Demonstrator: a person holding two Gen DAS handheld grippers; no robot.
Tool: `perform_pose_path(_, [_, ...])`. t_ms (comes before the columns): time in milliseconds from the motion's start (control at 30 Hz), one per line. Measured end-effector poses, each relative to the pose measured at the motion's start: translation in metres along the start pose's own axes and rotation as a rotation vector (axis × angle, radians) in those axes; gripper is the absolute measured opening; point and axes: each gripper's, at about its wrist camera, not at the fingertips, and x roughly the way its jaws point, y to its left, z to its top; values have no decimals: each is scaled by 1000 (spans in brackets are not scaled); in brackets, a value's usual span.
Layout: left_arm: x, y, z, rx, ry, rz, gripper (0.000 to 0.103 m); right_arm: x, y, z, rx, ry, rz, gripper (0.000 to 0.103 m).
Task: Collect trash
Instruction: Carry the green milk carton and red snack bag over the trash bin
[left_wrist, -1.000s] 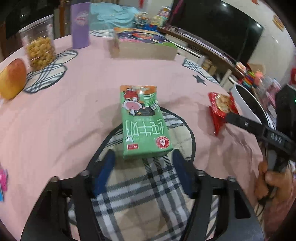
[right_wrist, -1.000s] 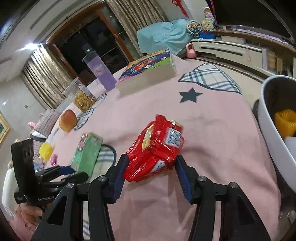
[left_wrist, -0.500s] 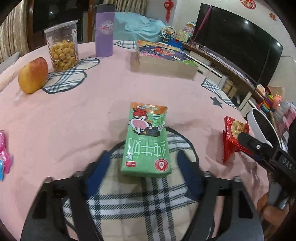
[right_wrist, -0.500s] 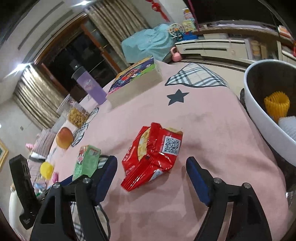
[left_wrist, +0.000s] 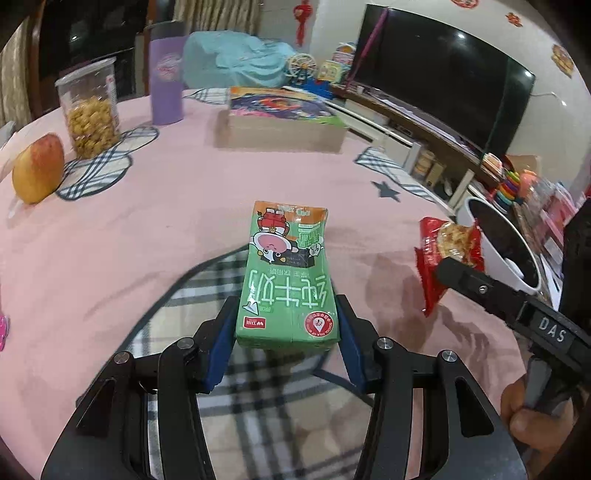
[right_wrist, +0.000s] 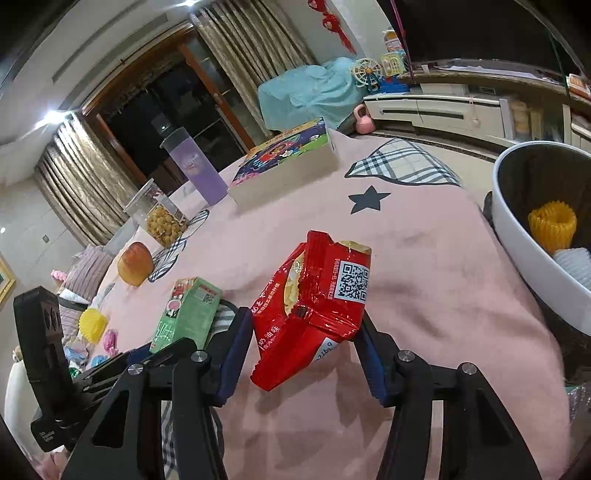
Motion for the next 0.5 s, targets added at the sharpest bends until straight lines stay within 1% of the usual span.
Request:
perform_pose_path(267, [-5,-28,-1,57,3,-39,50,-21,-18,-6,22,-18,-16,55])
perform_pose_path(500, [-6,-52,1,96,5,-66,50,-45,-33,-3,38,-56,-26,55])
